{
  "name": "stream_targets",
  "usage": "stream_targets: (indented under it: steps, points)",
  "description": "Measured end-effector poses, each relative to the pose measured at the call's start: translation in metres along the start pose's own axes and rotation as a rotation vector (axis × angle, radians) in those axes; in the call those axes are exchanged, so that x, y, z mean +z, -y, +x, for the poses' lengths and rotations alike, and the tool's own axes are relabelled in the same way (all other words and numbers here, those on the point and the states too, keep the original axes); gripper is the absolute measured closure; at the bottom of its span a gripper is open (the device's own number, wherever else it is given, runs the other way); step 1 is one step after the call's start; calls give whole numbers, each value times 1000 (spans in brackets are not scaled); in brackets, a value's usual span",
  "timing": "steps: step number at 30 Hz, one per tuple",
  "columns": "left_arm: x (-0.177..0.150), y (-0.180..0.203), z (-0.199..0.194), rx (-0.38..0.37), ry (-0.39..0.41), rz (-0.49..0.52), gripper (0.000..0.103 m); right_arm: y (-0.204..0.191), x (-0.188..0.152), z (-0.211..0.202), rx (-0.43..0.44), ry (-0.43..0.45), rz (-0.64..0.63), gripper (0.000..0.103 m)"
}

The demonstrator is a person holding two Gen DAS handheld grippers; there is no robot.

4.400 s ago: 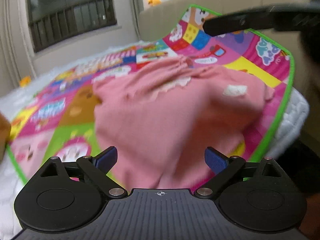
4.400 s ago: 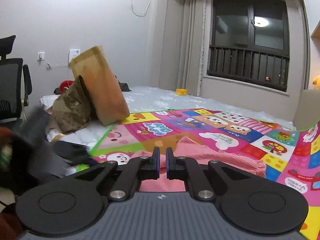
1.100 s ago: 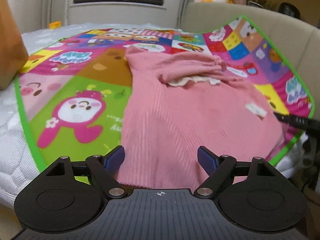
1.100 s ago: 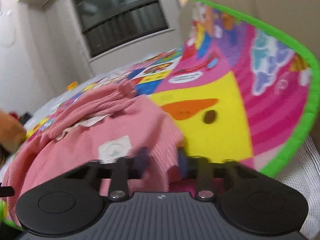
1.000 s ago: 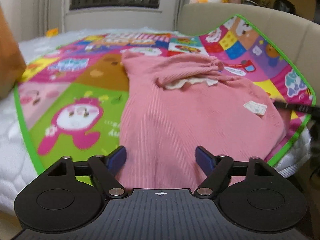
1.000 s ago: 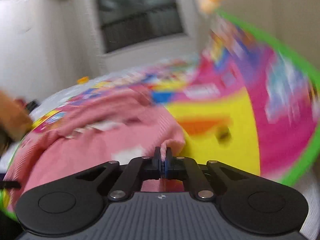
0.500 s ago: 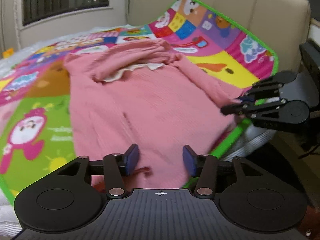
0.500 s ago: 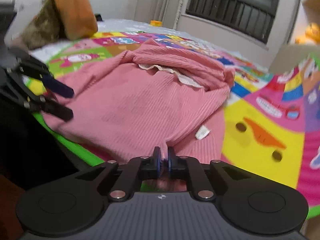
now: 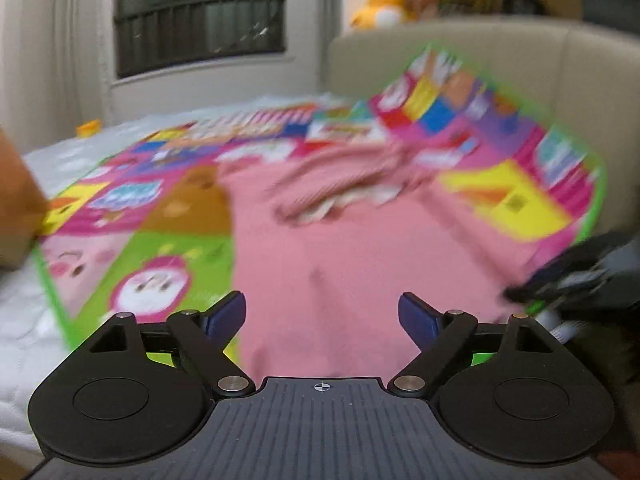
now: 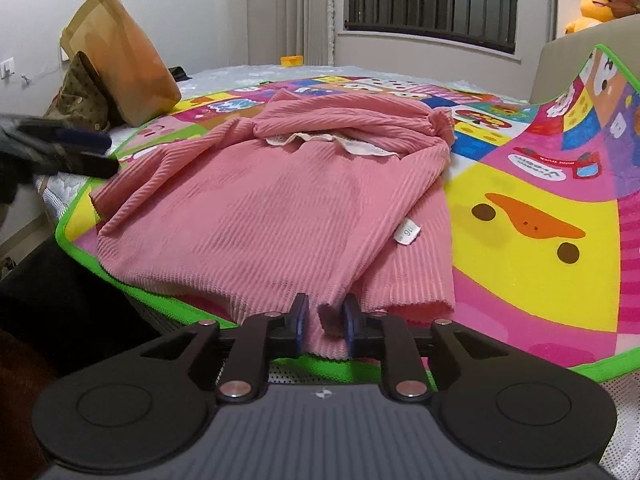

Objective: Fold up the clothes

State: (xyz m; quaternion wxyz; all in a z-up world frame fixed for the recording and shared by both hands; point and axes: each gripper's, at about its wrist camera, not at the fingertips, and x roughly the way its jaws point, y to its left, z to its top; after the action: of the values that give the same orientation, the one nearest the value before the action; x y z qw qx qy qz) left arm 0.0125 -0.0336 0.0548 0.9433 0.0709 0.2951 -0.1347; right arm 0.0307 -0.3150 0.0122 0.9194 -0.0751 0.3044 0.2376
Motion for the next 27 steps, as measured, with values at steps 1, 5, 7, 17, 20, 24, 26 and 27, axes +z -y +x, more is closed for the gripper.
stream_targets:
  steps: [1, 5, 7, 17, 20, 24, 26, 27]
  points:
    - [-4, 2, 9, 23, -36, 13, 17, -1, 0, -1, -3, 4, -1, 82]
    - [-8, 1, 29, 90, -61, 62, 68, -4, -2, -3, -19, 14, -22, 81]
    - [-1, 7, 28, 41, -39, 77, 82, -7, -1, -3, -29, 15, -48, 81]
    - [-5, 42, 50, -203, -58, 103, 80, -15, -1, -9, -14, -13, -130, 63]
    - [-9, 40, 48, -239, -49, 78, 71, -14, 0, -20, -6, -24, -151, 58]
    - [-11, 31, 52, -271, -54, 26, 70, -6, 13, -32, -87, 45, -105, 55]
    - [-11, 30, 53, -285, -53, 5, 64, 7, 16, -29, -138, 72, -8, 55]
    - [-11, 29, 54, -296, -50, -4, 61, 16, 17, -23, -166, 78, 55, 55]
